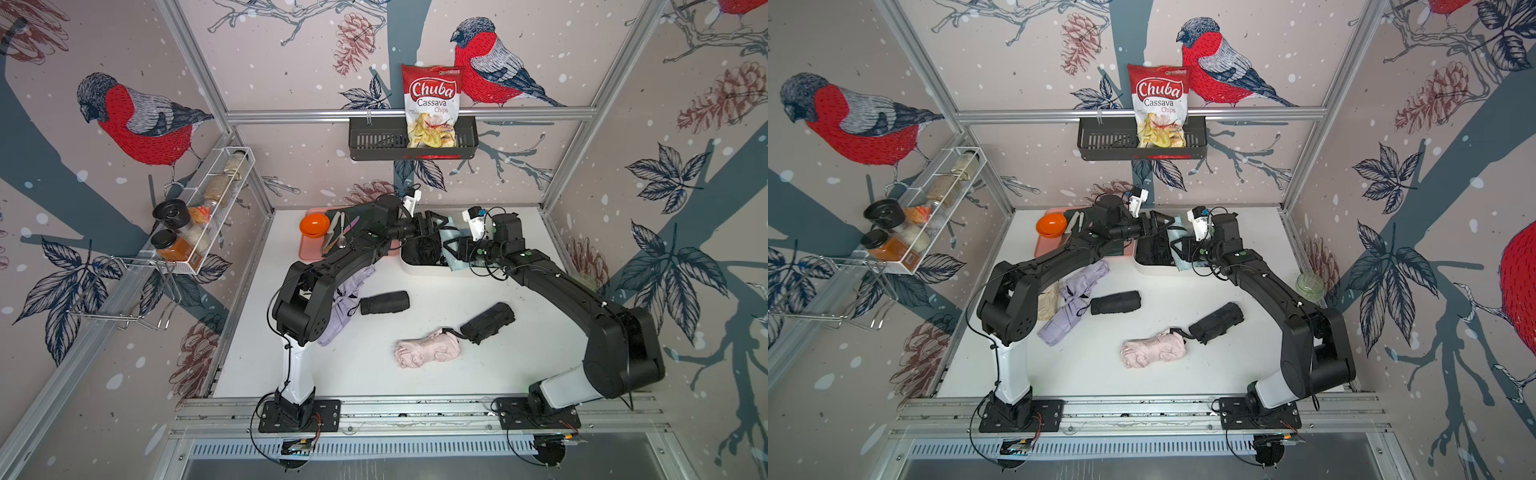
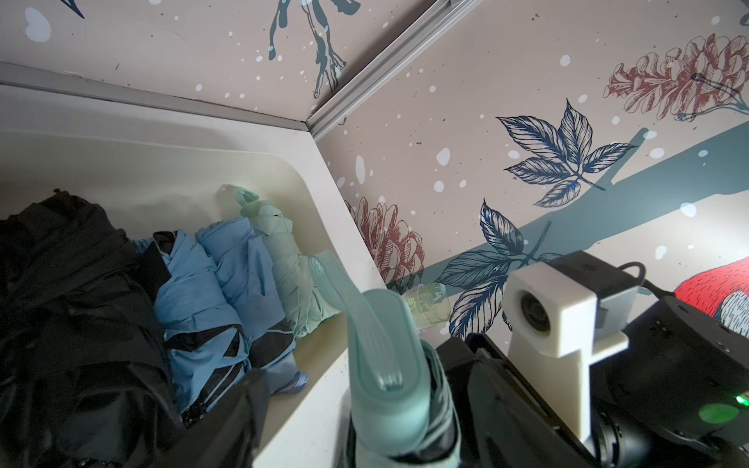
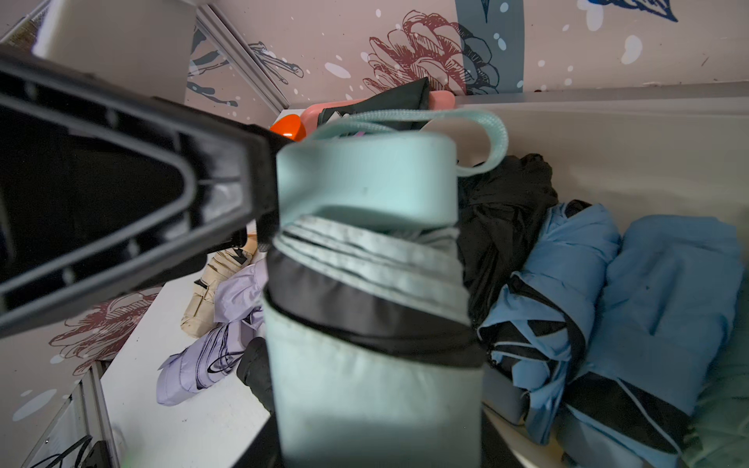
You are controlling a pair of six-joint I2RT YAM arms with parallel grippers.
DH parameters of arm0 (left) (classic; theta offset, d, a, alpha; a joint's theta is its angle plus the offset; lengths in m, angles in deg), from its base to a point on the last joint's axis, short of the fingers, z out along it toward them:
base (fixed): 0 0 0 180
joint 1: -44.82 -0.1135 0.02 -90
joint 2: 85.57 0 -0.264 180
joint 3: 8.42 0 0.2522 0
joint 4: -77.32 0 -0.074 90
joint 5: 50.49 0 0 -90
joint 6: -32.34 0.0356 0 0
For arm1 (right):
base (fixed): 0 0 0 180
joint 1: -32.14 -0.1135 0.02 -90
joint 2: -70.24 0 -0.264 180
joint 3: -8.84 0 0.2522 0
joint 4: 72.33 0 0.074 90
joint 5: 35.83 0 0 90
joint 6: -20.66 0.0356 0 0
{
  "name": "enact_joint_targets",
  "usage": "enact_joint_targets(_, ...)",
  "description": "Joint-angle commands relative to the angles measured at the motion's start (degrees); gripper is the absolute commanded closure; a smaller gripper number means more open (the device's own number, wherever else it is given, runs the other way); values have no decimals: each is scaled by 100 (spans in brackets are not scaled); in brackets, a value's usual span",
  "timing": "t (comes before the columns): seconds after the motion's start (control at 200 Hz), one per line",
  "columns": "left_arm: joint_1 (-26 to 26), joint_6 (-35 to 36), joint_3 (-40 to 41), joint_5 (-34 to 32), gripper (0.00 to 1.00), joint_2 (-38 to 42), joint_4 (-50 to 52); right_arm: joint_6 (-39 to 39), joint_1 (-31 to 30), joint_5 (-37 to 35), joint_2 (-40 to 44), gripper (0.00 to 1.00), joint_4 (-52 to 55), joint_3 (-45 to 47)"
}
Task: Put the umbrella into the storage box
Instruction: Place the umbrella in the storage box.
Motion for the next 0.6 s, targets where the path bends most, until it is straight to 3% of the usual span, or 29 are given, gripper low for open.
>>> enact_joint_targets(0.0,38,-2,-162,199,26,-99,0,-157,-79,205,-56,53,-379,-85)
enact_joint_targets(0.135,37,-103,-206,263,42,-148,-87,-264,-172,95,-141,53,-291,-181)
enact_joint_targets(0.345,39,-295,-31,71,77,-104,-210,-293,-209,-209,-196,49,-185,-245)
enact_joint_targets(0.495,34,-634,165,-191,92,-79,-424,-206,-295,-750,-173,31,-93,-286)
enact_joint_targets(0.54,39,-705,231,-352,95,-45,-440,-167,-354,-1064,-139,21,-49,-296)
enact_joint_targets(0.595,37,-794,314,-553,99,4,-430,-156,-465,-1543,-69,18,11,-289)
